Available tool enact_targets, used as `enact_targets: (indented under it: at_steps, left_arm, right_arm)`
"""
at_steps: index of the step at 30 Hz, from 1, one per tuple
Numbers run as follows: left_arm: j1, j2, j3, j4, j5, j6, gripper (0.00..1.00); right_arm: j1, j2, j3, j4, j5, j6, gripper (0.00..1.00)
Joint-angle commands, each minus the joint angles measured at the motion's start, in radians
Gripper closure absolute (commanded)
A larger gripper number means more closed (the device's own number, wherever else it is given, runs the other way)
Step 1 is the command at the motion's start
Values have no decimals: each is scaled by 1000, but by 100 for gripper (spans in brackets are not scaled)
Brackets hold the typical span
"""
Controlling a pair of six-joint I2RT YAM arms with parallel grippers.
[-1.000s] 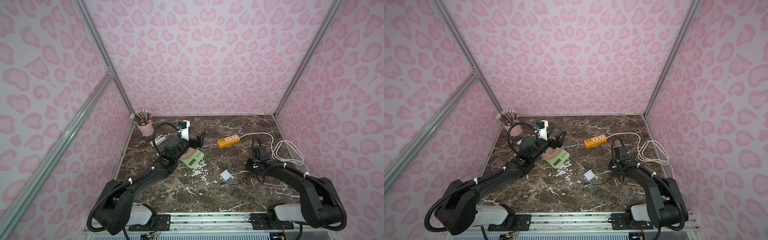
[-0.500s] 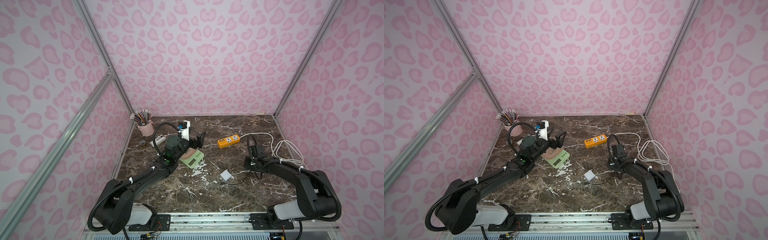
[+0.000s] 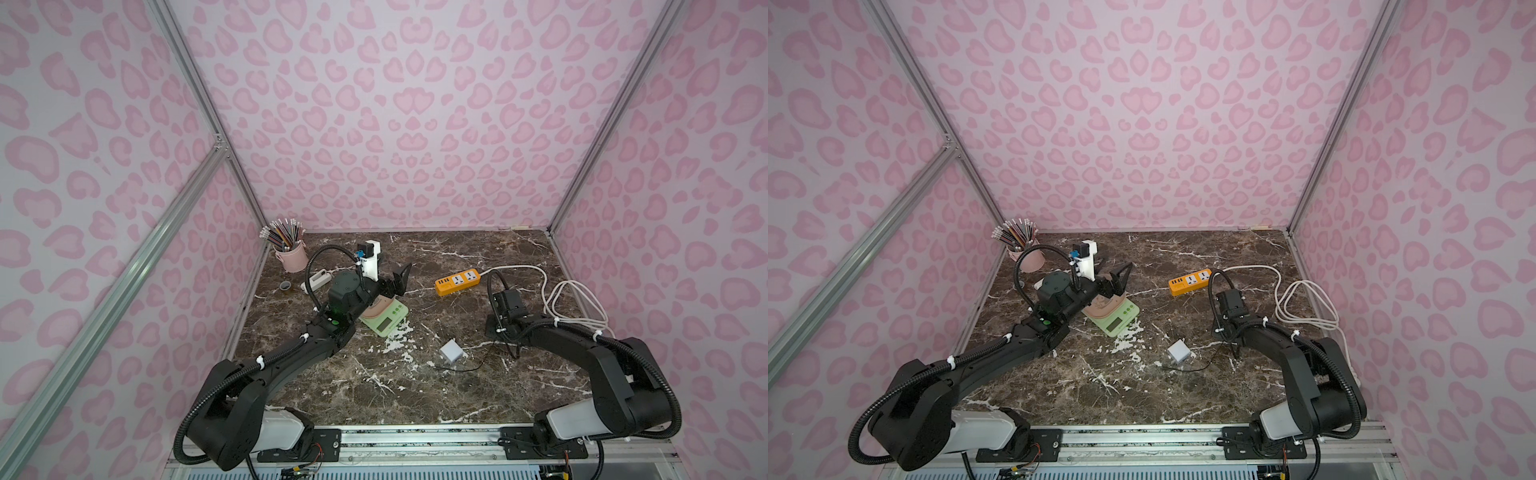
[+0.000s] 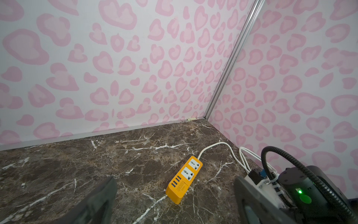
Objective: Charge the electronic scale
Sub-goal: Pick up the charging cable from the center of the board.
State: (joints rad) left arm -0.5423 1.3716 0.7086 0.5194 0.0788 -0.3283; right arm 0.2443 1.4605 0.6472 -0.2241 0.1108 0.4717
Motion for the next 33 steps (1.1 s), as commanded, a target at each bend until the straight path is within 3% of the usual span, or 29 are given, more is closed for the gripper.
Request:
enact_targets:
  at_steps: [1,8,17,25,29,33]
  left_arm:
    - [0,-5,6,8,8,9,4]
    - [1,-19,18,-7,12,9,4]
    - [2,-31,115,-96,85,61,4]
    - [11,62,370,-311,495,233,1]
    - [12,139,485,-460,616,341,4]
    - [12,224,607,-642,717,457,20]
  right_arm:
    - [5,-4,-8,-86,-36,1,88]
    - [4,-60,11,-12,-136,-50,100]
    - [14,-217,81,170,-480,-283,100]
    - [49,-292,96,455,-837,-543,100]
    - [60,-221,211,374,-982,-676,100]
    - [61,-137,317,294,-1115,-758,100]
